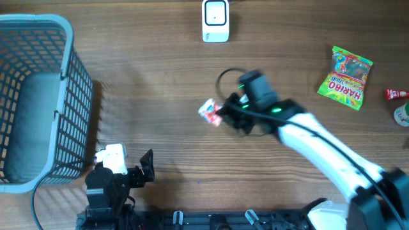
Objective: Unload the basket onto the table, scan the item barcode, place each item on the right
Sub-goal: 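Lift the Kleenex pack from the table, then hold the Kleenex pack over the white scanner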
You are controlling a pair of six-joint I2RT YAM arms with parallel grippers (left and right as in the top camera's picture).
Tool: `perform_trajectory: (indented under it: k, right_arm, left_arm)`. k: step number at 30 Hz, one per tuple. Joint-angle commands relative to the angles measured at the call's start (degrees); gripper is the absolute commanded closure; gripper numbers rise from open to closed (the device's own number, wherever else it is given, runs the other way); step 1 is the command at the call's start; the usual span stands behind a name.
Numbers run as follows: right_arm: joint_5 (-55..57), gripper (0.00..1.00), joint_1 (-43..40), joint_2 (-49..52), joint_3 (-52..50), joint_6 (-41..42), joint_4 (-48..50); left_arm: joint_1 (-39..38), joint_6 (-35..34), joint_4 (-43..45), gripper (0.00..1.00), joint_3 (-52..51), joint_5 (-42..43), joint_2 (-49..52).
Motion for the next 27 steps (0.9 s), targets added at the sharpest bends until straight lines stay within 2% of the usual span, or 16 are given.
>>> perform_trajectory:
  k: [1,2,4,6,8,10,12,15,17,19,20,21,22,24,26,27]
  right_arm:
    - [-33.99,0.96,-12.98,-0.90,0.68,-16.26,-5.29]
    - [-40.76,0.96,-18.27,0.22,0.68,-20.24,-10.16]
    - [-41.51,0.96,-24.11,0.63,0.68,-20.17,-15.72]
    - [-41.48,0.96,-25.40,0.63,0.68,-14.80,-19.98]
    - [-41.46,0.96,-25.53,0.66,0.66,-1.88,-22.75]
    - [-40.46,0.96,-25.53,0.66,0.66,7.82,-20.72]
    - [-40.35,0.96,-25.53,0.66,0.66,10.27,-19.78]
    - [-36.41,0.96,-25.49,0.66,0.68,-4.28,-14.67]
    - [-39.39,0.95,-25.31,0.66,0.70,-12.76,5.05]
    - [-37.38,0.95,-25.16,0.66,0.94,-10.67,31.93]
    - [-28.68,0.95,-24.46,0.66,0.92,-11.65,42.53]
    - [-16.57,0.95,-23.06,0.66,0.92,-16.48,47.87]
    - [-5.55,0.95,-21.03,0.66,0.90,-21.68,49.31]
    - [25.14,0.95,-13.53,1.64,0.90,-34.27,50.99]
    - [38.73,0.95,-8.70,5.33,0.90,-45.05,59.08]
    - [39.91,0.95,-7.28,8.37,0.90,-49.81,64.96]
  left_arm:
    - [0.20,-0.33,0.07,0.00,-0.63,-0.13,-0.44]
    - [0.20,-0.33,0.09,0.00,-0.63,-0.13,-0.44]
    - [0.20,-0.33,0.07,0.00,-0.63,-0.13,-0.44]
    - [0.20,-0.33,0.07,0.00,-0.63,-0.11,-0.44]
    - [0.20,-0.33,0.07,0.00,-0.63,-0.11,-0.44]
    - [0.20,-0.33,0.07,0.00,-0.63,-0.13,-0.44]
    - [0.20,-0.33,0.07,0.00,-0.63,-0.13,-0.44]
    - [0.20,-0.33,0.07,0.00,-0.63,-0.13,-0.44]
    - [0.20,-0.33,0.07,0.00,-0.63,-0.11,-0.44]
    - [0.20,-0.33,0.09,0.00,-0.63,-0.13,-0.44]
    - [0.20,-0.33,0.07,0.00,-0.63,-0.13,-0.44]
    - [0.20,-0.33,0.07,0.00,-0.63,-0.13,-0.44]
    - [0.20,-0.33,0.07,0.00,-0.63,-0.13,-0.44]
    - [0.20,-0.33,0.07,0.00,-0.63,-0.13,-0.44]
    - [0.20,-0.33,0.07,0.00,-0.63,-0.13,-0.44]
    - [0.20,-0.33,0.07,0.00,-0.63,-0.11,-0.44]
